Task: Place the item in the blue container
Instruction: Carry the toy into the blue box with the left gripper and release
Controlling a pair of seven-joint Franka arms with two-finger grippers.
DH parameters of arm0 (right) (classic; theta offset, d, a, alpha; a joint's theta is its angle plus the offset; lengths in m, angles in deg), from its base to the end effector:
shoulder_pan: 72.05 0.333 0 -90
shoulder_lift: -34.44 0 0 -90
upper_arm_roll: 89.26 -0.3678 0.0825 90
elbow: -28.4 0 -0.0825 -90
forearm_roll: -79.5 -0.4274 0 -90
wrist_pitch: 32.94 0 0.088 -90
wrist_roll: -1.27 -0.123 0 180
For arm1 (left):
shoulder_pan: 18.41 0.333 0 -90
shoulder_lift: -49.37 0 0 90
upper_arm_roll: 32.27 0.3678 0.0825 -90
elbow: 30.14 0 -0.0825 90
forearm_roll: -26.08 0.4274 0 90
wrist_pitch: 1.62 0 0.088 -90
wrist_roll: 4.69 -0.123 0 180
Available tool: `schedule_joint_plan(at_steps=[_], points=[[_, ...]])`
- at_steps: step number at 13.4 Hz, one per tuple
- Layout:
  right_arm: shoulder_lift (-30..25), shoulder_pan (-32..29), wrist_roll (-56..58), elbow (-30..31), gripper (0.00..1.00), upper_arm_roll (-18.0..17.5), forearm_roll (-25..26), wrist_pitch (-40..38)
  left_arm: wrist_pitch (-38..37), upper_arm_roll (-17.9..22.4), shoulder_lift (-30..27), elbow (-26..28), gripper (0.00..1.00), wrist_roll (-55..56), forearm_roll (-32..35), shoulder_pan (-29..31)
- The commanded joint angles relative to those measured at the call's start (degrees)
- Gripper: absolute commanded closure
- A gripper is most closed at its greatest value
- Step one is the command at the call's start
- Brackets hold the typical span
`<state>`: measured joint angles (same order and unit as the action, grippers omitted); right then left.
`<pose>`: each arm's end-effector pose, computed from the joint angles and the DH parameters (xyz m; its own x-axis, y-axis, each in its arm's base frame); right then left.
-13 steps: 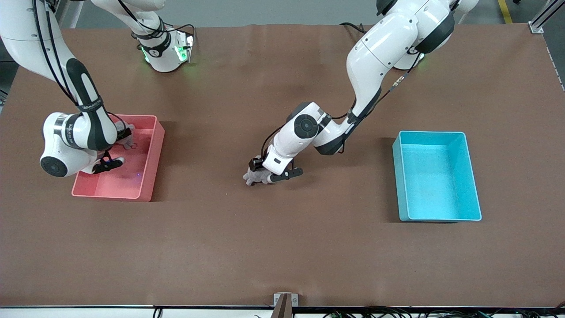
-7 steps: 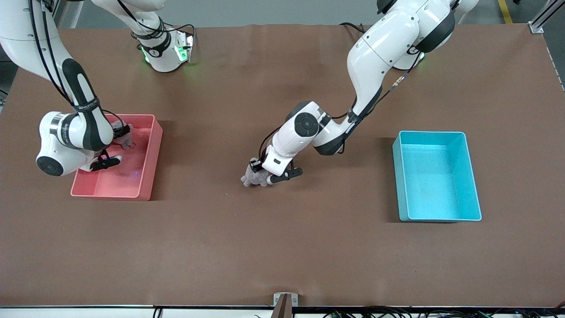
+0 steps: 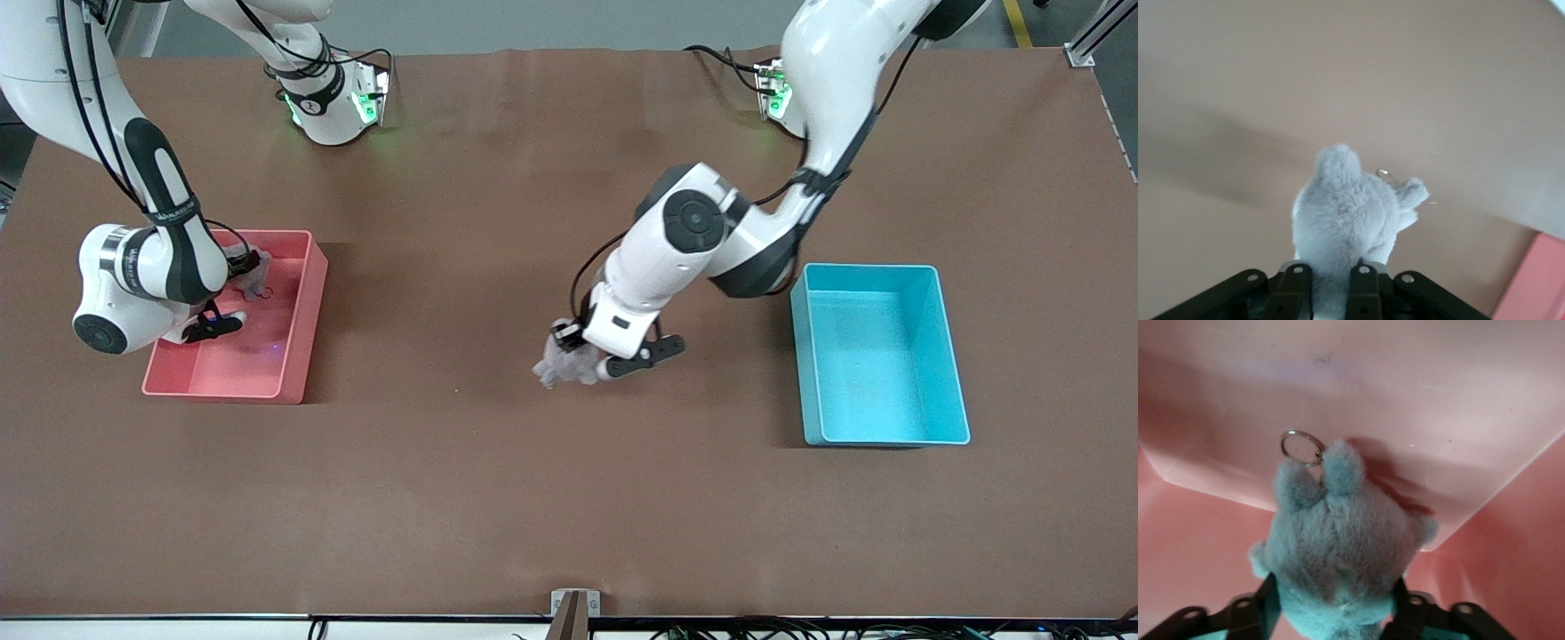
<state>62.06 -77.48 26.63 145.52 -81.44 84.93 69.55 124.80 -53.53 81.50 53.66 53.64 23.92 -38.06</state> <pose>0.5244 -0.1352 0.1723 0.7093 0.2584 -0.6559 0.1848 -0.9660 -0.1807 0.6336 -0.4769 0.4067 0.9237 0.3733 -0.0856 0.3815 -0.8769 0.2925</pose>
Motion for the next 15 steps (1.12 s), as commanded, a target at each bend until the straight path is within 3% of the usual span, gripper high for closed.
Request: schedule_joint_plan(at_steps=[1, 2, 6, 9, 12, 15], points=[[-0.7, -1.0, -0.2, 0.6, 0.91, -0.8, -1.0, -0.1, -12.1, 0.2, -8.7, 5.5, 0.92, -8.0, -0.5, 5.1], [-0.7, -1.0, -0.2, 0.6, 0.96, -0.8, -1.0, -0.1, -15.3, 0.3, -11.0, 7.0, 0.92, -12.1, 0.1, 7.9], [-1.2, -0.9, -0.5, -3.0, 0.97, -0.9, -1.2, -1.9, -16.3, 0.1, -19.5, 18.0, 0.92, -27.5, 9.6, 17.1], [-1.3, -0.3, -0.7, -14.0, 0.97, -0.9, -3.7, -11.0, -14.5, 0.0, -20.0, 21.1, 0.93, -38.6, 11.4, 24.4], [-1.4, 3.1, -11.0, -26.6, 0.96, -1.0, -4.3, -21.4, -7.2, 0.0, -19.9, 26.0, 0.93, -45.4, 13.5, 30.8], [-1.9, 4.6, -22.1, -31.7, 0.96, -1.0, -12.2, -25.4, -3.9, 0.0, -18.1, 28.3, 0.93, -52.4, 14.4, 35.1]])
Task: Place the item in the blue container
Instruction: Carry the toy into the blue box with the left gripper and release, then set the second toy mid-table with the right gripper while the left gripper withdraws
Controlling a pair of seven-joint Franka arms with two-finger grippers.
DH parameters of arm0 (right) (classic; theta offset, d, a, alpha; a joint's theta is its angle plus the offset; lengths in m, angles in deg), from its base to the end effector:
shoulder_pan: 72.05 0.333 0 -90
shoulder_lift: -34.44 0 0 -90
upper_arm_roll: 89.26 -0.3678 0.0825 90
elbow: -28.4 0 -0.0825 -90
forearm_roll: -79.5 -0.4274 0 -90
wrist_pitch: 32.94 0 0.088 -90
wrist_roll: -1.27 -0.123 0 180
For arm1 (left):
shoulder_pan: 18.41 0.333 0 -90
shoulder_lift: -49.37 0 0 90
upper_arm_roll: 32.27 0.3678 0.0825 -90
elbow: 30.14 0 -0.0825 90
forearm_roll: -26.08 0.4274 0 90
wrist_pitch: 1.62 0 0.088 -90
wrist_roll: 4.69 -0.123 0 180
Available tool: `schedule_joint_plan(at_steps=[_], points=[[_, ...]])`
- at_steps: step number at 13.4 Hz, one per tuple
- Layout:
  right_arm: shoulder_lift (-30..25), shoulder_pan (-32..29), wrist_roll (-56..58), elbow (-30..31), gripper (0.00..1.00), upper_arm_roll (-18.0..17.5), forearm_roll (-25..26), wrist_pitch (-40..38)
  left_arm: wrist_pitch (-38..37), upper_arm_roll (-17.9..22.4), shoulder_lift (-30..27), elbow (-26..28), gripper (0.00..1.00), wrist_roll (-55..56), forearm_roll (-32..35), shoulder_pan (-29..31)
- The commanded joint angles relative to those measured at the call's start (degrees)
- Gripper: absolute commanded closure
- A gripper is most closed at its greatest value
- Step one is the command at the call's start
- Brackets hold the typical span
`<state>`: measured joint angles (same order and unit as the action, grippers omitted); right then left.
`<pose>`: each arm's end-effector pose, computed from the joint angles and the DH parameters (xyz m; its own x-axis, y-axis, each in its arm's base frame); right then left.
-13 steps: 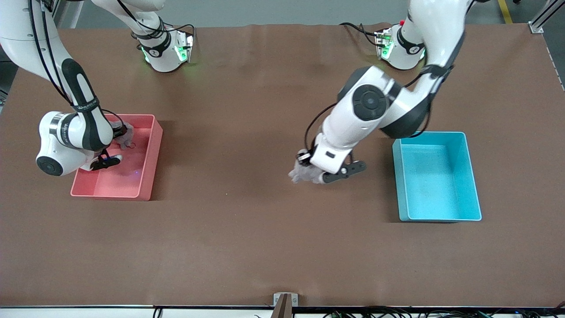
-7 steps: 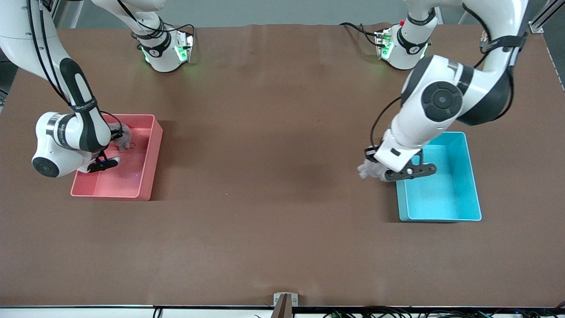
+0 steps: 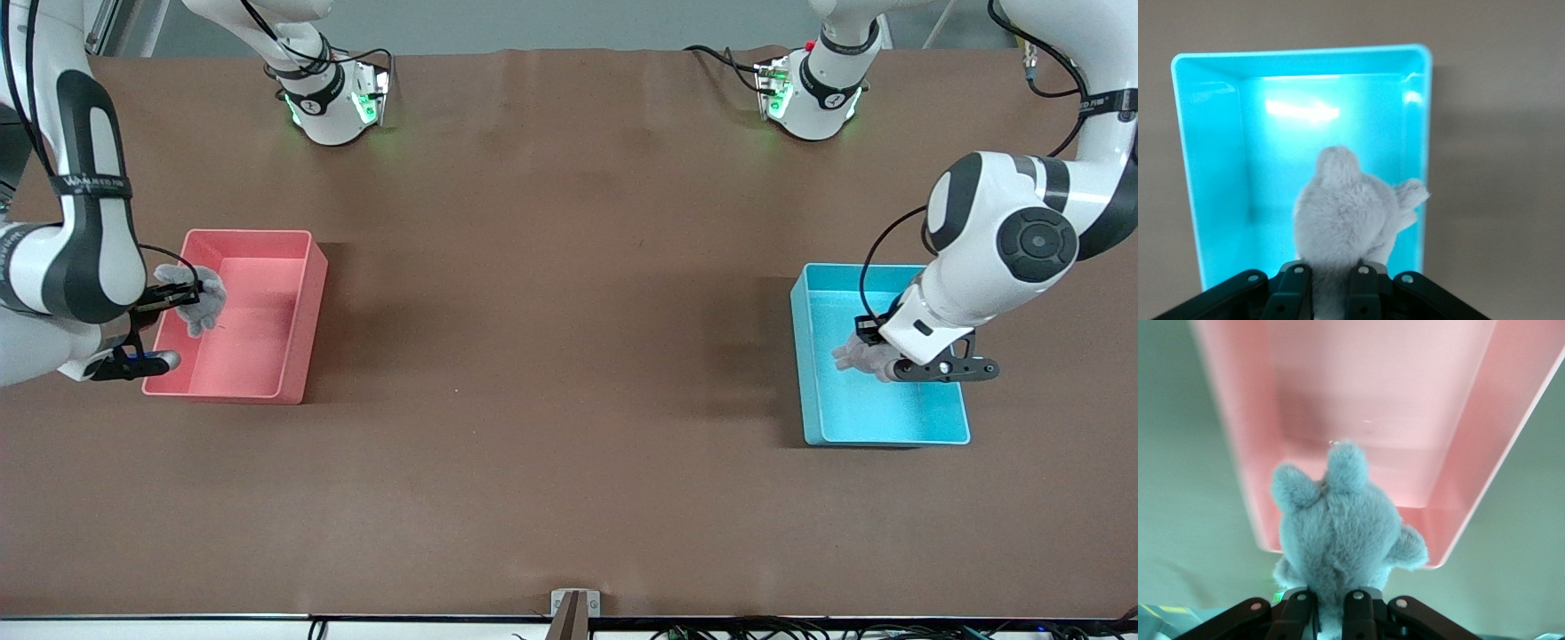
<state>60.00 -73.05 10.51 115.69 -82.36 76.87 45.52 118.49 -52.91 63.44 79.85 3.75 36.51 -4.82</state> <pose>0.6580 -0.0741 0.3897 0.8302 0.0366 -0.5562 -0.0102 -0.9967 -0.0809 0.6466 -0.0580 0.3795 0.9972 -0.0619 -0.0423 -0.0649 -0.9952 -0.0737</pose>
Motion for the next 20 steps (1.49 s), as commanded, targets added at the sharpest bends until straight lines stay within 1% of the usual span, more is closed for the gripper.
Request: schedule_joint_plan(at_steps=[1, 2, 4, 6, 7, 9, 10, 12, 13, 14, 15, 17, 18, 20], points=[[-0.2, 0.6, -9.8, -1.9, 0.96, -0.1, -6.9, -0.9, 4.4, -0.5, 0.9, 2.7, 0.93, -2.7, 1.8, 2.5], [-0.2, 2.3, -14.5, -1.9, 0.97, -0.1, -8.7, 0.5, 5.3, -0.5, 2.1, 3.1, 0.93, -2.7, 2.6, 3.0], [-0.2, 6.2, -25.8, -1.9, 0.97, -0.1, -11.7, 5.4, 6.0, -0.6, 4.1, 3.8, 0.93, -3.0, 7.1, 5.2], [-0.1, 11.3, -37.4, -1.3, 0.97, -0.1, -15.8, 12.1, 8.6, -0.5, 6.1, 5.3, 0.93, -4.3, 7.5, 5.9], [0.3, 14.2, -43.7, -1.3, 0.97, -0.1, -16.1, 15.8, 10.4, -0.5, 7.5, 5.8, 0.93, -4.3, 7.6, 6.2], [1.0, 21.1, -54.8, -1.2, 0.97, -0.1, -16.2, 24.1, 11.5, -0.5, 9.6, 6.0, 0.91, -4.2, 8.8, 6.5], [2.1, 24.2, -60.3, -1.3, 0.98, -0.1, -16.1, 28.5, 11.7, -0.5, 10.6, 5.9, 0.88, -4.2, 8.9, 6.6], [5.2, 29.8, -69.7, -1.4, 0.98, -0.1, -16.1, 37.7, 11.9, -0.5, 10.7, 6.0, 0.82, -4.2, 8.9, 6.6], [7.4, 32.8, -73.6, -1.5, 0.98, -0.1, -16.0, 42.2, 11.8, -0.5, 10.6, 6.0, 0.7, -4.3, 8.9, 6.7], [9.8, 35.3, -76.8, -1.8, 0.99, -0.1, -15.9, 45.9, 11.8, -0.5, 10.5, 6.0, 0.46, -4.4, 8.9, 6.6], [12.0, 37.6, -80.3, -1.9, 0.99, -0.1, -15.8, 50.0, 11.7, -0.5, 10.0, 5.9, 0.25, -4.7, 8.8, 6.6], [14.7, 40.8, -85.1, -1.9, 0.99, -0.1, -15.7, 56.9, 11.3, -0.6, 8.5, 5.5, 0.03, -4.8, 8.8, 6.6], [15.7, 41.9, -87.0, -1.9, 0.99, -0.1, -15.7, 59.1, 11.2, -0.7, 7.9, 5.3, 0.01, -4.7, 8.8, 6.5], [18.2, 44.8, -90.6, -2.6, 0.98, -0.1, -15.7, 64.0, 9.6, -1.1, 5.5, 5.1, 0.01, -4.0, 8.1, 6.3]])
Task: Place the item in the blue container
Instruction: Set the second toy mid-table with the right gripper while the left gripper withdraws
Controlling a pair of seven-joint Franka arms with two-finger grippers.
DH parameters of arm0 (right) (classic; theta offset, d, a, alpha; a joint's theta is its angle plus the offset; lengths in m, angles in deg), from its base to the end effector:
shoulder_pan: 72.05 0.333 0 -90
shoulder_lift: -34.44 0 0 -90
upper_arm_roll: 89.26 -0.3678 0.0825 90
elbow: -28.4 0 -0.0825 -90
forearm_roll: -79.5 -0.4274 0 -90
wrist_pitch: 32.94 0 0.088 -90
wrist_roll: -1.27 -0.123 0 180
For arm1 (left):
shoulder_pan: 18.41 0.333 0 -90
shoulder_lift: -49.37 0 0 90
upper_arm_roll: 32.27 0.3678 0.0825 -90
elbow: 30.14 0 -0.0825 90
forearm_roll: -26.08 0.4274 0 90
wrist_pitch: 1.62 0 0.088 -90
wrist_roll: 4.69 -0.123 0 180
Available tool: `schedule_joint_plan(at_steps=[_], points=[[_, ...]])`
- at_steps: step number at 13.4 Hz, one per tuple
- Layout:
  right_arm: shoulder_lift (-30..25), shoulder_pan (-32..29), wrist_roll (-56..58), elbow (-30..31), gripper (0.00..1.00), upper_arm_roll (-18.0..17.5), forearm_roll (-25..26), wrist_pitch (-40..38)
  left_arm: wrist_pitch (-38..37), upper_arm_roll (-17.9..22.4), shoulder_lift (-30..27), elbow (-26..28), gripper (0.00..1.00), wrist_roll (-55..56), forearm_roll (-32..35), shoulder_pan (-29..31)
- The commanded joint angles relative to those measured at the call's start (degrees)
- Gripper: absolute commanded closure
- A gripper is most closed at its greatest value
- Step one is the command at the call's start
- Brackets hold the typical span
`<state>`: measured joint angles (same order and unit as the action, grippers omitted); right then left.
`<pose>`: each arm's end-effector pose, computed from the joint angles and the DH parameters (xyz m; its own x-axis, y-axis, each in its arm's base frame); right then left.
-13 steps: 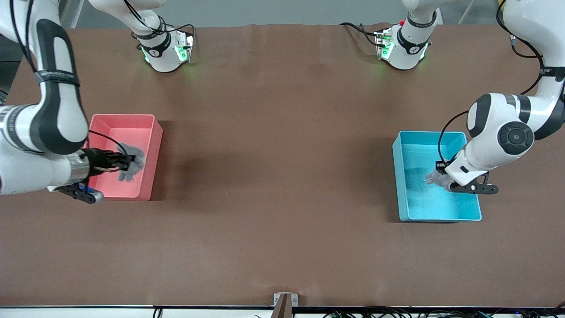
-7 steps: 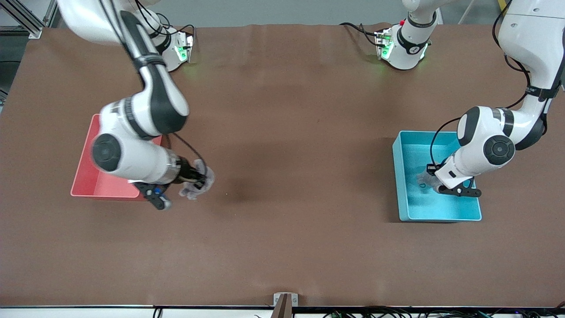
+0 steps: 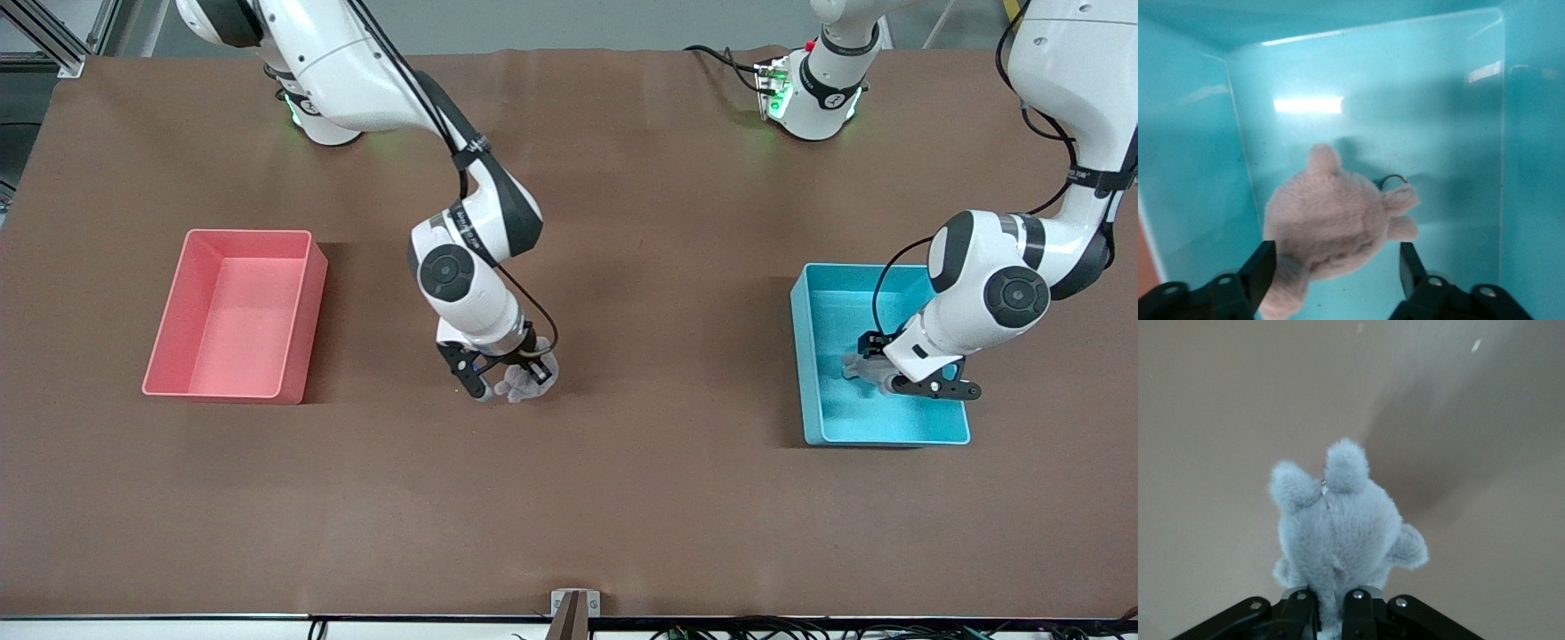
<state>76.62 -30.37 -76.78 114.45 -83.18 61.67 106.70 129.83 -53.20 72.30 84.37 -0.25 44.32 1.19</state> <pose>0.6436 0.4854 0.2500 0.6097 -0.7819 -0.1301 -0.7867 -0.5769 -0.2196 0.6468 0.0034 0.2648 0.9878 -0.1404 -0.0671 -0.1461 -0.9853 -0.0883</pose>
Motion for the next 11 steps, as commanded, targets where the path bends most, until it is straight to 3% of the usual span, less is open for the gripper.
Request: schedule_joint_plan(at_steps=[1, 3, 4, 5, 6, 9, 11], points=[[2.8, 3.3, -4.9, -1.9, 0.98, 0.8, -0.5, 4.7, -4.5, -2.1, -4.5, -0.2, 0.01, 0.1, 0.1, 0.3], [3.5, 3.5, -7.1, -2.7, 0.95, 0.8, -0.7, 5.0, -10.7, -4.5, -6.3, -2.4, 0.01, 0.1, -0.1, 0.3], [3.6, 3.5, -8.1, -2.8, 0.82, 0.7, -0.8, 5.6, -13.1, -6.2, -6.8, -3.4, 0.0, 0.2, -0.1, 0.3], [3.9, 3.8, -8.7, -2.8, 0.39, 0.7, -0.9, 6.6, -14.9, -7.9, -7.0, -4.5, 0.0, 1.0, -0.8, 0.3], [4.0, 5.0, -8.2, -2.8, 0.02, 0.7, -0.4, 6.8, -16.6, -9.9, -7.3, -5.5, 0.0, 3.4, -2.1, 0.3], [3.8, 5.0, -5.8, -4.5, 0.0, 0.9, 1.5, 5.9, -17.2, -16.4, -7.8, -6.6, 0.0, 12.0, -3.5, 0.3], [3.2, 2.9, -1.9, -6.8, 0.0, 0.9, 1.9, 1.4, -17.1, -20.0, -6.9, -7.4, 0.0, 18.5, -3.5, -0.3]])
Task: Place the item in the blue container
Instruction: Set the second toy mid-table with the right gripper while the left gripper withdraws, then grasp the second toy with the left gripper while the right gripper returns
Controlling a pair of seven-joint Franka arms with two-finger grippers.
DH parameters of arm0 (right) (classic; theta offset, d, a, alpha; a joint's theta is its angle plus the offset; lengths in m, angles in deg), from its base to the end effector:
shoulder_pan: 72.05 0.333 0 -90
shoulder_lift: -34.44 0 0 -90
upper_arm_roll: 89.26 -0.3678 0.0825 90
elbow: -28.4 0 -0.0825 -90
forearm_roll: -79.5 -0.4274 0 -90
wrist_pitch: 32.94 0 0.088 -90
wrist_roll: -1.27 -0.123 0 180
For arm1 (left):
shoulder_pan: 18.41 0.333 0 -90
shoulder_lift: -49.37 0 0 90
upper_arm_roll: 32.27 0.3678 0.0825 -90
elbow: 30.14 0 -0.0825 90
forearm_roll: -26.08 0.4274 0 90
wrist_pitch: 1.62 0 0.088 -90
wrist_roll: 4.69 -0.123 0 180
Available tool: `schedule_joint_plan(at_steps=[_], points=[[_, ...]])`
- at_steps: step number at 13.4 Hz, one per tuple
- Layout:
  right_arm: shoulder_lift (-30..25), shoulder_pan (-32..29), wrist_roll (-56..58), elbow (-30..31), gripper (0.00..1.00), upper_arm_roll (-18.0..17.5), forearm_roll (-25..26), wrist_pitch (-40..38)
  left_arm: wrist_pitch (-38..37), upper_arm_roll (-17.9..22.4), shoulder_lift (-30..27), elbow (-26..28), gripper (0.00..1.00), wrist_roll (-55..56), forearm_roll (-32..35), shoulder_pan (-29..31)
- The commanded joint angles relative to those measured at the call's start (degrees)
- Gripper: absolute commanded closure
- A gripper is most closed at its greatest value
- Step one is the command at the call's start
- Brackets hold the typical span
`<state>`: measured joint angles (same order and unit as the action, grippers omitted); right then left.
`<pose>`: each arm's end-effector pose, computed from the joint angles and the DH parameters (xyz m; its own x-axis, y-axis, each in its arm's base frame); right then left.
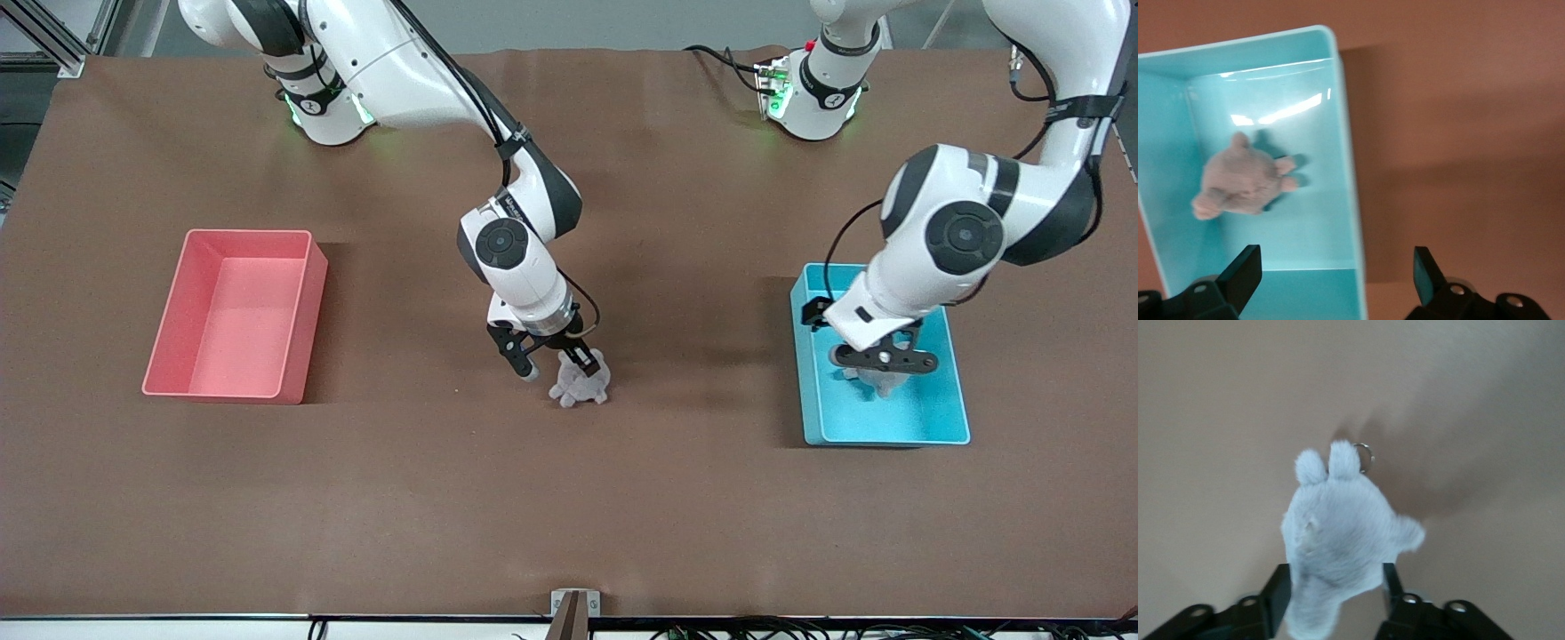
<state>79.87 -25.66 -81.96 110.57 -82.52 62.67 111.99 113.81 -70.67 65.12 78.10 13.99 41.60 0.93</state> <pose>0.6250 0.5459 0.2489 0.6105 -0.7838 -0.1137 -0.7718 -0.5565 -0.3077 0.6250 -0.1710 0.3945 0.9910 -0.1196 -0.0594 -0.1245 -0.9883 -0.0880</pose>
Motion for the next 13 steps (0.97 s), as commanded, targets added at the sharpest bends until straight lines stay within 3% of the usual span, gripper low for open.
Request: schedule_joint_plan(at_steps=[1, 3, 5, 8, 10, 13], points=[[-0.3, -3.3, 6.9, -5.5, 0.0, 0.4, 0.9, -9.5, -1.1, -3.9, 1.2, -1.8, 0.0, 6.9, -0.8, -0.9], [-1.6, -6.9, 18.2, -8.6, 0.0, 0.6, 1.1, -20.8, -0.6, -4.3, 3.3, -3.9, 0.0, 11.5, -0.8, -4.3], [-6.6, -11.9, 37.5, -7.4, 0.0, 1.0, 1.7, -28.4, -0.4, -4.3, 7.3, -8.2, 0.0, 17.4, -0.6, -8.2], [-11.5, -17.5, 59.3, -6.4, 0.0, 5.6, 4.9, -41.3, 0.1, -4.1, 15.3, -16.9, 0.0, 26.6, 0.6, -15.5], [-13.5, -19.9, 67.6, -6.3, 0.0, 8.1, 7.1, -46.6, 2.0, -3.6, 20.2, -22.1, 0.0, 28.5, 4.3, -20.2], [-17.0, -25.7, 72.9, -5.9, 0.0, 9.0, 7.7, -52.2, 6.2, -2.6, 25.1, -26.8, 0.0, 28.5, 9.3, -26.0]])
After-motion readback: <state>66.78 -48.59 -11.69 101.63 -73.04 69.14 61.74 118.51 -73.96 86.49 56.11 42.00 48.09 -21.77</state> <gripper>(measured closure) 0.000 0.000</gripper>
